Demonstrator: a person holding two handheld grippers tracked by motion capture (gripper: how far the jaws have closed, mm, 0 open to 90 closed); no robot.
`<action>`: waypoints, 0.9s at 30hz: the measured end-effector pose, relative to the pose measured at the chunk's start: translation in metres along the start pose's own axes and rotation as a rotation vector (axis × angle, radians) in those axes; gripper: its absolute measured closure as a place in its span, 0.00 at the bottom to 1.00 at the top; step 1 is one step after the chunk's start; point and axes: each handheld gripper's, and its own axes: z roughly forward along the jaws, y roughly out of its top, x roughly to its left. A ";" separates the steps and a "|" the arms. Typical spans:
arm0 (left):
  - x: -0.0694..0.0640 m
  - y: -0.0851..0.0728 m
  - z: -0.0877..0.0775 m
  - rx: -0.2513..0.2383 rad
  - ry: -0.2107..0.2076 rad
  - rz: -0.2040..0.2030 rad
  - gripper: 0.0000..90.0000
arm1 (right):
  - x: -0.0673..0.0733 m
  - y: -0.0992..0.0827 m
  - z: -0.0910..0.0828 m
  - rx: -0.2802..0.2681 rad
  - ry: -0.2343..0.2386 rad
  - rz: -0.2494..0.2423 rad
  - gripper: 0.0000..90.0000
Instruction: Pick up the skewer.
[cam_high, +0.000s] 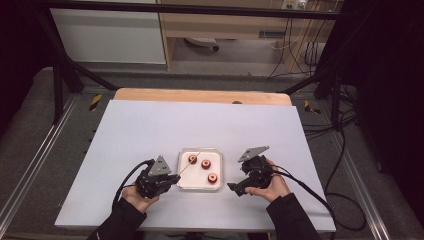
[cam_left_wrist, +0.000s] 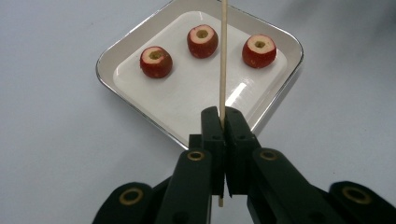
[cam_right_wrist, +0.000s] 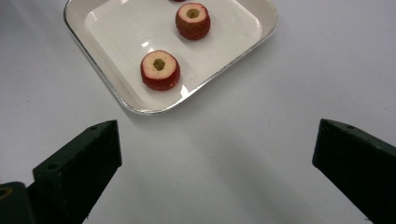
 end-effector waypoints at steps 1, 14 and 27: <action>0.000 0.000 0.000 -0.001 0.001 -0.001 0.98 | 0.001 0.002 0.001 0.003 -0.012 0.012 0.03; 0.000 -0.004 0.002 -0.004 0.003 -0.005 0.98 | 0.010 0.027 0.011 0.031 -0.016 -0.014 0.04; 0.000 -0.005 0.001 -0.015 0.004 -0.004 0.98 | 0.020 0.045 0.021 0.090 -0.018 0.000 0.05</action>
